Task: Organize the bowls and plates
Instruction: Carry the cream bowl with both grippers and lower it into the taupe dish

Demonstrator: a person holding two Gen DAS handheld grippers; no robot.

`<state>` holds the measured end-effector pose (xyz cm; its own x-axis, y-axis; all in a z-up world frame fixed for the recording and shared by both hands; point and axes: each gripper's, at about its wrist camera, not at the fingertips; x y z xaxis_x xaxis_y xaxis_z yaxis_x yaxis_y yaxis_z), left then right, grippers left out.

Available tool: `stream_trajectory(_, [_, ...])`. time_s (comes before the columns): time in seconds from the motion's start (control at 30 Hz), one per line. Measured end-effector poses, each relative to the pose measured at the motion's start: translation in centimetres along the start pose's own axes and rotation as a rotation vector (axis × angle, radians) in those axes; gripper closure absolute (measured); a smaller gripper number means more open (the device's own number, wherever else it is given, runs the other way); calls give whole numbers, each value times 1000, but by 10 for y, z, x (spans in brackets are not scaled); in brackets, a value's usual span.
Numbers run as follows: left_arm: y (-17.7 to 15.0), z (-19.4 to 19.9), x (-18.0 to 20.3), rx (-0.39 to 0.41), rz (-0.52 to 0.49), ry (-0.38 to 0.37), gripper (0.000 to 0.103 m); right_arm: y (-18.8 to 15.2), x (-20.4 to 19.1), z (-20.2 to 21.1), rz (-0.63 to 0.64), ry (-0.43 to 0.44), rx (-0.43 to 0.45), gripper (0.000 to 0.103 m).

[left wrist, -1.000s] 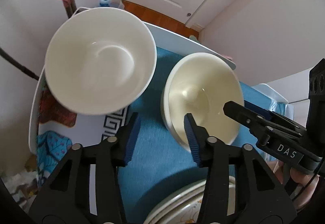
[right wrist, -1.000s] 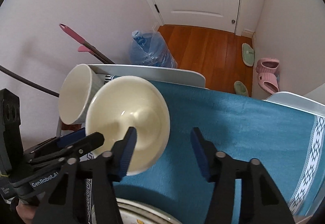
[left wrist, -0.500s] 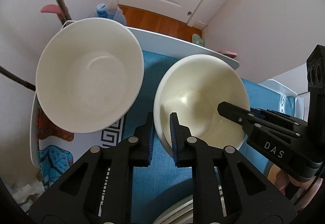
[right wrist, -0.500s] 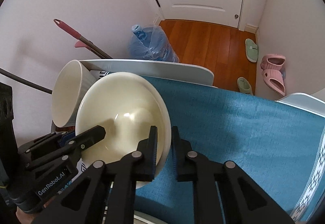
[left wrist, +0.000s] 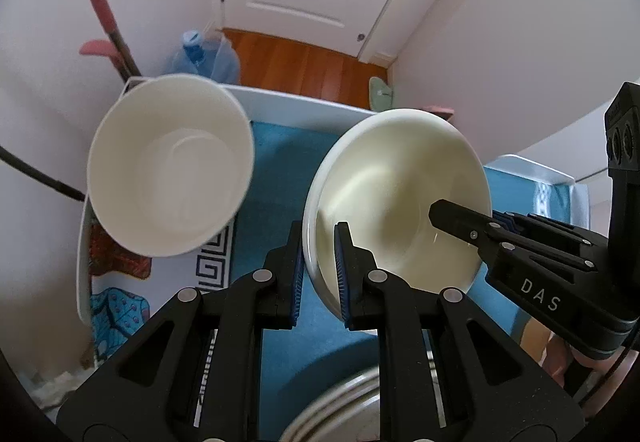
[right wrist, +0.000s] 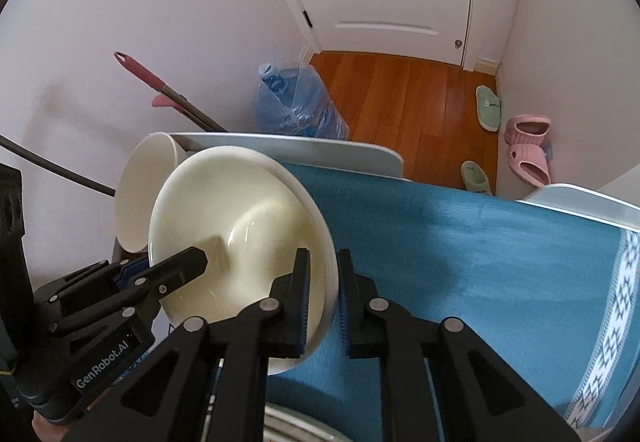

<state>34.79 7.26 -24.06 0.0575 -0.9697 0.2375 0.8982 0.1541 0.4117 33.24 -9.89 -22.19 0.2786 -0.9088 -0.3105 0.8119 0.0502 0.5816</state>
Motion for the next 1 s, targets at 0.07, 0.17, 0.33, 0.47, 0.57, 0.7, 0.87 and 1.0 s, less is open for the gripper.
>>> stream_trajectory(0.07, [-2, 11, 9, 12, -12, -1, 90, -1, 1, 12, -1, -2, 19, 91])
stream_trajectory(0.17, [-6, 26, 29, 30, -30, -3, 90, -6, 5, 35, -7, -2, 52, 91])
stream_trajectory(0.33, [-26, 59, 69, 57, -44, -17, 90, -24, 21, 77, -5, 1, 98, 91])
stream_trajectory(0.47, [-54, 78, 114, 72, -62, -13, 90, -47, 45, 116, -7, 8, 126, 91])
stream_trajectory(0.57, [-76, 85, 149, 74, -74, -20, 90, -66, 64, 141, -7, 2, 139, 91])
stream_trajectory(0.7, [-101, 89, 194, 72, -81, -45, 90, -96, 100, 176, -12, -16, 151, 91])
stream_trajectory(0.87, [-131, 81, 246, 32, -114, -90, 90, -132, 140, 207, -32, -58, 148, 91])
stream_trajectory(1.0, [-151, 65, 271, -14, -164, -102, 90, -160, 173, 218, -89, -73, 142, 91])
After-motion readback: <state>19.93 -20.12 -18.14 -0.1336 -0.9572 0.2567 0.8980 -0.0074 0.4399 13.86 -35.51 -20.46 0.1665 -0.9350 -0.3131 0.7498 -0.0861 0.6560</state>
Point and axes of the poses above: each gripper's, at about its wrist camera, not at the fingertips, and z roughly against the way its jaws point, x to its right, y to its top, and after that the axes turned 6 degrees about x, right-handed
